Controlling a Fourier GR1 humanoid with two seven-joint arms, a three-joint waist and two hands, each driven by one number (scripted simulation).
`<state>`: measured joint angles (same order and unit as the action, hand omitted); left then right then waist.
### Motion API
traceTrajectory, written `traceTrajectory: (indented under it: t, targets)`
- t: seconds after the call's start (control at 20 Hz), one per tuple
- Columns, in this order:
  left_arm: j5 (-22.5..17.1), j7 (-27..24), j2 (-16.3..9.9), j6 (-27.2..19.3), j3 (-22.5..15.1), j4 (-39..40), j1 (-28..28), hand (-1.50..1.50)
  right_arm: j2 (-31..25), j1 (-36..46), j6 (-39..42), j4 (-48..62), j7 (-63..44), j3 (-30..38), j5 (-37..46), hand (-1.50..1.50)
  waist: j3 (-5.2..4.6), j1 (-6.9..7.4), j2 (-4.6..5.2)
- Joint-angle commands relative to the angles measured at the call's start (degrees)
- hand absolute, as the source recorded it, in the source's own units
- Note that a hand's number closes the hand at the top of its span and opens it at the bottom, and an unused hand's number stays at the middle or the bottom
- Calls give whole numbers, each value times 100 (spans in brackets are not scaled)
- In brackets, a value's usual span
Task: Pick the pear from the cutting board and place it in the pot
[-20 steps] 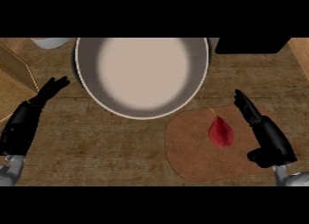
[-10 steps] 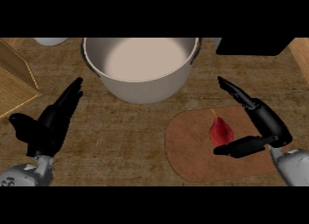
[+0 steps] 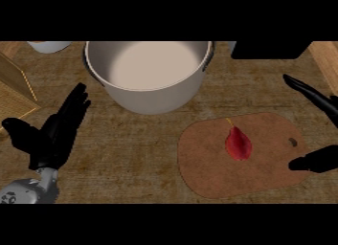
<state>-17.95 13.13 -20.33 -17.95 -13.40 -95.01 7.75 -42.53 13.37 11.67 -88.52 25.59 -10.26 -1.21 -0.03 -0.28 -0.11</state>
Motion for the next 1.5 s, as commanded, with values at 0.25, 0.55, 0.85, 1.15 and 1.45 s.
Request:
traceTrajectory:
  t: [0.25,0.55,0.85,1.15,1.45]
  targets:
    - [123,69,187,-1,-22,27,30,0,-1304,354,1298,-854,-1444,24,284,-150,-5,6,-8]
    - [109,12,166,198,85,-102,-171,0,-1045,860,1781,-1194,-3099,-376,343,-150,-5,98,7]
    - [450,346,378,33,-35,-465,-153,0,-314,1214,2129,-809,-3821,-421,520,-150,2,85,10]
    - [470,-31,385,382,178,-269,-445,0,-303,948,2639,-922,-3962,-479,994,-150,1,48,5]
    - [316,256,397,650,549,-105,-105,0,133,838,2400,-344,-3477,-613,2134,-150,4,56,18]
